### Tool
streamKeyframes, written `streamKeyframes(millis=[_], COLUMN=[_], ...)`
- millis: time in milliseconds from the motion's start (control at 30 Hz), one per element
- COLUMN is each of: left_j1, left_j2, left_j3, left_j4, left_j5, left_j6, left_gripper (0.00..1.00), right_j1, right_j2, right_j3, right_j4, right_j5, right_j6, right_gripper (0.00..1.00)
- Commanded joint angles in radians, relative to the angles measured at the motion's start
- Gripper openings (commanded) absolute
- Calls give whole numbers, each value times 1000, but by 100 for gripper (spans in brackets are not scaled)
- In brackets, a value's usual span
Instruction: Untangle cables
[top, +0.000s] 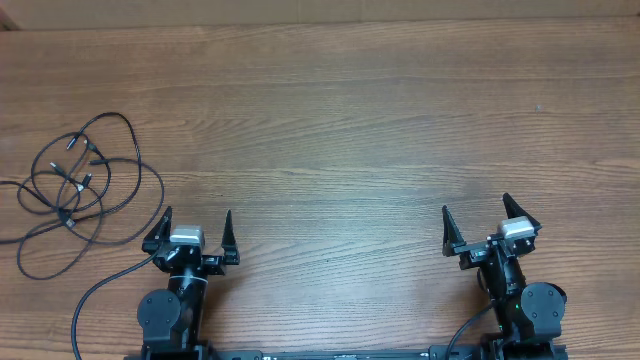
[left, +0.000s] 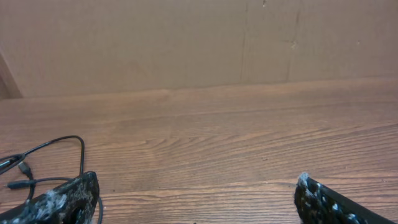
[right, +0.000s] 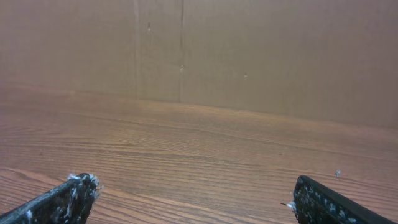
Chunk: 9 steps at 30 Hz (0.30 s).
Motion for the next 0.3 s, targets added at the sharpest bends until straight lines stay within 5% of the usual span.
streamKeyframes(millis=[0,267], left_j1=[-7,-7], left_j2=[-11,-11], left_j3=[-3,-3], left_j4=[-1,-1], left_j5=[18,18], left_j6=[12,12], left_gripper=[99,100], right_j1=[4,4], right_j2=[-9,-9], right_j3=[-10,-10], right_j4=[5,5], right_j5=[7,7], right_j6=[-5,-5], right_gripper=[100,100])
